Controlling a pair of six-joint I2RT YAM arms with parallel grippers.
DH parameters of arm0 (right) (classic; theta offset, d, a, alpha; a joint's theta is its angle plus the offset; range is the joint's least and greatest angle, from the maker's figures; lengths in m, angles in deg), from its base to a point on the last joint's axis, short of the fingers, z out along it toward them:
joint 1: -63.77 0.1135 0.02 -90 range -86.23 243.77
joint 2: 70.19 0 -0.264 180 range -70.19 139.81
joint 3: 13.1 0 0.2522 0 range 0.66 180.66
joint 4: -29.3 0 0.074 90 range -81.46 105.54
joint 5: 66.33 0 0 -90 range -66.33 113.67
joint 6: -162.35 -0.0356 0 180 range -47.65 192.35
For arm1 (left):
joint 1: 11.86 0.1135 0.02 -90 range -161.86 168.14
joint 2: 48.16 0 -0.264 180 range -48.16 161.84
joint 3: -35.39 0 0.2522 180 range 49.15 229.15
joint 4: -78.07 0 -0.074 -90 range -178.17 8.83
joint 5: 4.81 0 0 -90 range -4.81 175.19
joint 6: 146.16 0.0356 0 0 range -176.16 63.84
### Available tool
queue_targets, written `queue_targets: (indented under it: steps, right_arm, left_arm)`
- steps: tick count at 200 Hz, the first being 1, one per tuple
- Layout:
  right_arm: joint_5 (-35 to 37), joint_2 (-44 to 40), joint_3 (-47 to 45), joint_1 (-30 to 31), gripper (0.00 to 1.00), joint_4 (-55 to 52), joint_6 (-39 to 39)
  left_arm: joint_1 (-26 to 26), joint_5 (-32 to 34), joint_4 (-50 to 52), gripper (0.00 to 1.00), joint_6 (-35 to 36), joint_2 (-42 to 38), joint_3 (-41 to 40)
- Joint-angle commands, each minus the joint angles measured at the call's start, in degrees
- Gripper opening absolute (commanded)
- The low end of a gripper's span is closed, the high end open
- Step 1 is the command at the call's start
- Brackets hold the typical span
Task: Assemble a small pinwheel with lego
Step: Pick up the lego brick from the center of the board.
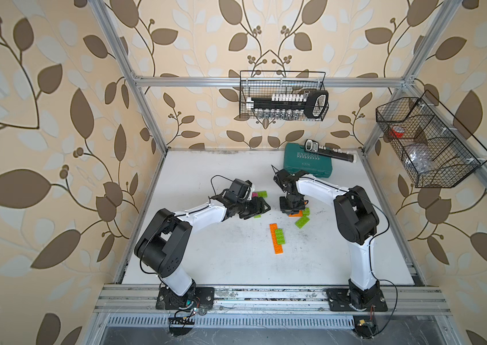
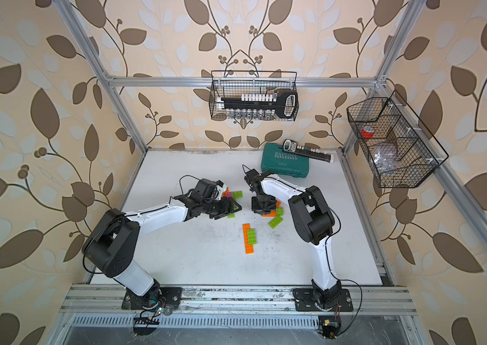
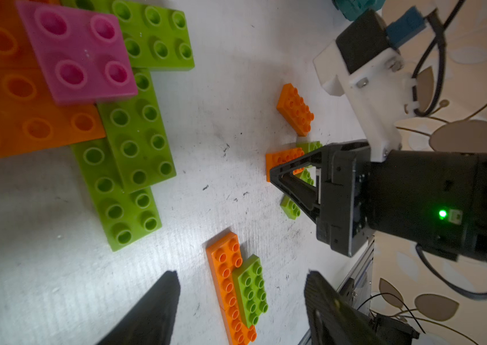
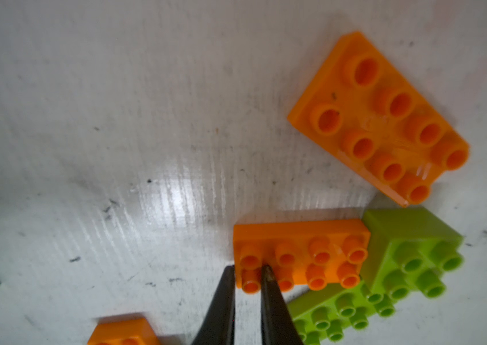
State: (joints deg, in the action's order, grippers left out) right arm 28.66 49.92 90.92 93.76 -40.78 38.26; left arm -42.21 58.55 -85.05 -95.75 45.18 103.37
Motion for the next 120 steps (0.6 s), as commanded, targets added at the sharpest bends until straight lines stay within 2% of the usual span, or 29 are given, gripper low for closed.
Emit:
queue_targets:
  steps: [1, 94, 120]
  right_arm:
    - [1.2, 1.7, 1.2, 0.1, 0.12, -1.1, -0.9]
    - [0.0, 0.9, -0.1, 0.1, 0.08, -0.3, -0.9]
    - [-1.0, -0.7, -1.4, 0.3, 0.08, 0.7, -0.4]
  left_arm:
    - [0.2, -0.7, -1.1, 0.69, 0.0, -2.2, -0.3]
    - [0.1, -0.7, -0.9, 0.69, 0.1, -2.1, -0.4]
    - [-0.3, 1.4, 2.7, 0.69, 2.0, -2.9, 0.1]
